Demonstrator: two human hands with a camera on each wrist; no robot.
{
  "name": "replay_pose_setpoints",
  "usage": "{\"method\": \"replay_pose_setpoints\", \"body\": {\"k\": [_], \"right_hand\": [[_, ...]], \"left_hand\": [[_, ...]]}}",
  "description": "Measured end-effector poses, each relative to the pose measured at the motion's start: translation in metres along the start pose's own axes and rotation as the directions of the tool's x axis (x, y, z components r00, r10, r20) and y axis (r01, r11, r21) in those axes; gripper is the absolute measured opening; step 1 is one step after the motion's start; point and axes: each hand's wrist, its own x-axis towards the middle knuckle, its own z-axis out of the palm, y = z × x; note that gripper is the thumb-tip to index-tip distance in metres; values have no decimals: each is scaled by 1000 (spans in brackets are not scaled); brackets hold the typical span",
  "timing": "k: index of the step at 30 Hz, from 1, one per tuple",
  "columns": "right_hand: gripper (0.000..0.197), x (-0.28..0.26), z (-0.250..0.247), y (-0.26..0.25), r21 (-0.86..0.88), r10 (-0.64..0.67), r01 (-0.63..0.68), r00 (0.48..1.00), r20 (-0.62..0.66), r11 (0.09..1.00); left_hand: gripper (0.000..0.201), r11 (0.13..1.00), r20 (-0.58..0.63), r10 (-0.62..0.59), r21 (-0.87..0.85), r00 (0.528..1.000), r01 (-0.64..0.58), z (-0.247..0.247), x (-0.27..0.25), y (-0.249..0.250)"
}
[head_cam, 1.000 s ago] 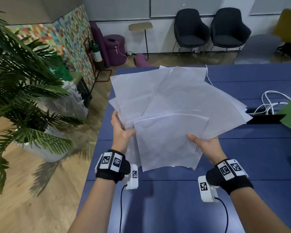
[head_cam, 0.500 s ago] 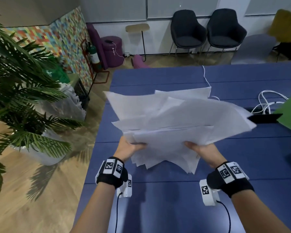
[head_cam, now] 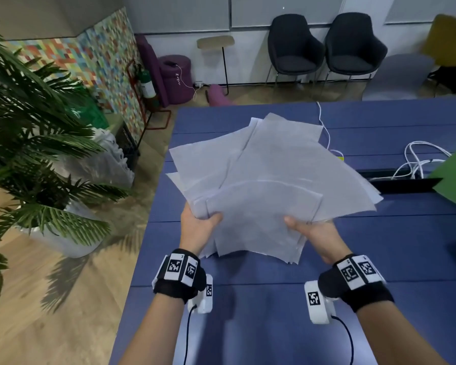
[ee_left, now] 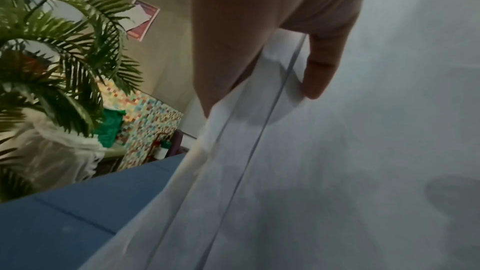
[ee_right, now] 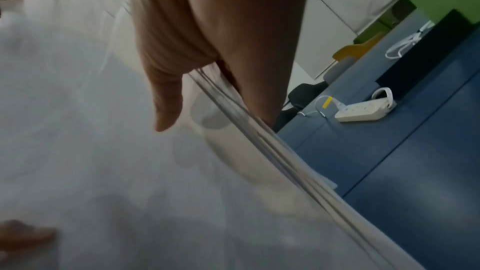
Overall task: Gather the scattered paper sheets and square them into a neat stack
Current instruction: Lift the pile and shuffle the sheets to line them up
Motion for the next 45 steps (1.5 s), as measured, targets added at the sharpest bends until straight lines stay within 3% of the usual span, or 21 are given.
{"method": "replay_pose_setpoints", "body": {"k": [5, 7, 11, 14, 17, 19, 21, 23, 27, 29, 34, 37, 39, 42, 45], "right_hand": [[26, 8, 7, 10, -91, 95, -93, 995, 17, 991], [25, 12, 9, 10, -92, 96, -100, 994, -47, 991], [48, 13, 8, 4, -28, 35, -38, 995, -90, 999], [34, 9, 5, -1, -56, 21, -24, 998, -52, 998], [18, 6, 3, 5, -114, 67, -69, 997, -23, 991], [24, 3, 4, 12, -143, 97, -103, 994, -47, 984], [36, 3, 7, 16, -112, 110, -121, 989, -99, 986], [42, 1, 8, 13, -76, 81, -92, 987, -136, 993], [42, -2, 2, -2, -82, 11, -20, 994, -110, 996], [33, -6, -5, -10, -83, -8, 4, 999, -51, 997], [37, -12, -16, -28, -91, -53, 57, 998, 47, 994], [40, -9, -15, -51, -98, -158, 167, 984, 87, 981], [37, -6, -14, -65, -72, -266, 268, 963, 32, 961], [17, -4, -12, -85, -84, -352, 345, 932, -91, 935], [22, -7, -10, -95, -225, -437, 409, 895, -89, 884]], "left_hand": [[29, 989, 37, -127, 80, 991, 123, 0, 12, -13], [27, 991, 51, -103, 93, 993, 98, 1, 11, -16], [19, 1000, 36, -10, 16, 999, 10, 1, 6, -7], [24, 1000, 43, -12, -20, 999, 13, -5, 7, -4], [24, 993, 117, -117, 0, 986, 118, -12, 9, -12], [22, 989, 62, -140, 49, 988, 137, -10, 7, -15], [48, 992, -50, -79, 92, 996, 83, -5, 4, -14], [53, 995, -75, -3, 99, 997, 11, -2, 1, -6], [22, 999, -5, 23, 42, 1000, -22, -9, 4, 6], [24, 999, 30, 33, 12, 999, -33, -14, 4, 7], [38, 999, 180, 36, -22, 983, -32, -16, -4, 11], [43, 999, 162, 35, -18, 986, -33, -14, -1, 9], [41, 999, 140, 36, -27, 990, -32, -12, 1, 8], [38, 999, 140, 30, -44, 990, -24, -12, 0, 8], [40, 998, 161, -2, -67, 987, 13, -13, -3, 8]]}}
